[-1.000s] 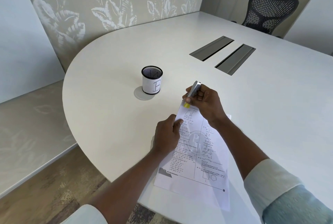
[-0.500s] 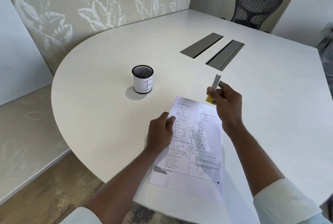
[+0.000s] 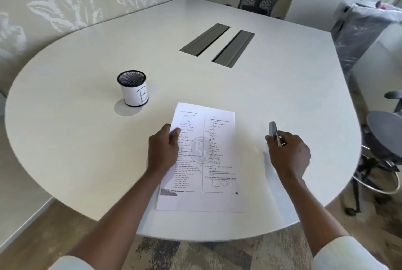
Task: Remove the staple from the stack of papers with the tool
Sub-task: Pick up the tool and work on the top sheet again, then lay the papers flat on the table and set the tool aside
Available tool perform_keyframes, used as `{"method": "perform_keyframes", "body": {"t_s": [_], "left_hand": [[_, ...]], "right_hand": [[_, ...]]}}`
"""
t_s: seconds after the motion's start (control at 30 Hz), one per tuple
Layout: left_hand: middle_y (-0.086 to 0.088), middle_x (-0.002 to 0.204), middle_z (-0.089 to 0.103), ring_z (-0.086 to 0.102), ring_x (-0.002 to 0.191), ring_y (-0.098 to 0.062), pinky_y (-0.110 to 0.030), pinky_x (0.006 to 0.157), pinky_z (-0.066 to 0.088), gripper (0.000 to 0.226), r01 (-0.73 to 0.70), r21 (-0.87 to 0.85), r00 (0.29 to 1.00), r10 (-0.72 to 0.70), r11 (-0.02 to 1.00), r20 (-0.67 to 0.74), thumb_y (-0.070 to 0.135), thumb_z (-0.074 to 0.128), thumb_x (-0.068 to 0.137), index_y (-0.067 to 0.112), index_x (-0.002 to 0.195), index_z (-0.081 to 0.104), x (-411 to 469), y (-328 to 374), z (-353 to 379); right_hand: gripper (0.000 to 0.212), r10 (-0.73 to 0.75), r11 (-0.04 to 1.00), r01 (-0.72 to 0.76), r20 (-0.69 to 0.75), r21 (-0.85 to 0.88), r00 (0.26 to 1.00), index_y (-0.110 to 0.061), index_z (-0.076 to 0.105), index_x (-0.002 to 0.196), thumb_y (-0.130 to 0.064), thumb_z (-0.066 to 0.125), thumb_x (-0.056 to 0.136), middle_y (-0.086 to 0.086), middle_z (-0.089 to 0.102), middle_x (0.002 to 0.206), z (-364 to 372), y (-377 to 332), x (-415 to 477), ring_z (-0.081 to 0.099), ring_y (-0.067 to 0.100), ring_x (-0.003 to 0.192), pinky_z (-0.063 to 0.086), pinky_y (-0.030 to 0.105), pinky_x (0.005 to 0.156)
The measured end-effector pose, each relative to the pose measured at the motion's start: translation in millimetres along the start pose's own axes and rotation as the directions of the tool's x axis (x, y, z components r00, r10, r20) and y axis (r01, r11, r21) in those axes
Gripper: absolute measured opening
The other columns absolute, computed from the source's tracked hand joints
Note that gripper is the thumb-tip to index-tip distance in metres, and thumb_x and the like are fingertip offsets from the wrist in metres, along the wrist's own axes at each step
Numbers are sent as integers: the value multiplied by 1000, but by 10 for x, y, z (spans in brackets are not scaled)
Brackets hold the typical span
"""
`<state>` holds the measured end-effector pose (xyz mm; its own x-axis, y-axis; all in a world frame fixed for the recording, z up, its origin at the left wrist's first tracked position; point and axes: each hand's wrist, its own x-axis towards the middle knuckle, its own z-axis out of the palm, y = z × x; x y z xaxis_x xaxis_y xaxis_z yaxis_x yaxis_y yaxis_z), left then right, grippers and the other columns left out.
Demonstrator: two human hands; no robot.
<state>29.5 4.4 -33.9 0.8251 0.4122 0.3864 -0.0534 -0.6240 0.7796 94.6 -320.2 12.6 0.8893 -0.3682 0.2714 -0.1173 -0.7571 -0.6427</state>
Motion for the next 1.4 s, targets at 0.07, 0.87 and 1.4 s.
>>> {"method": "perform_keyframes", "body": {"t_s": [0.07, 0.87, 1.4], "left_hand": [[5, 53, 27, 22, 59, -24, -16, 50, 29, 49, -3, 4, 1000, 3, 1000, 0, 15, 66, 109, 16, 75, 31, -3, 11, -8], [-2, 57, 27, 20, 62, -24, -23, 51, 24, 48, 3, 43, 999, -5, 999, 46, 17, 63, 111, 14, 75, 31, 0, 20, -1], [3, 60, 29, 24, 59, -18, -28, 55, 25, 55, 88, -1, 995, -88, 996, 48, 22, 62, 112, 22, 71, 25, -12, 92, -48]], "right_hand": [[25, 18, 1000, -18, -21, -15, 1000, -14, 83, 113, -31, 82, 94, 12, 73, 112, -22, 115, -40, 68, 39, 101, 38, 34, 79], [23, -34, 992, 33, -7, -124, 999, -2, 81, 100, -24, 80, 92, 20, 69, 105, 96, 388, -178, 61, 44, 111, 47, 42, 80], [35, -240, 969, 239, 16, 58, 971, -18, 74, 125, -25, 83, 92, 6, 70, 123, 113, 74, -274, 62, 34, 120, 53, 42, 91]]}}
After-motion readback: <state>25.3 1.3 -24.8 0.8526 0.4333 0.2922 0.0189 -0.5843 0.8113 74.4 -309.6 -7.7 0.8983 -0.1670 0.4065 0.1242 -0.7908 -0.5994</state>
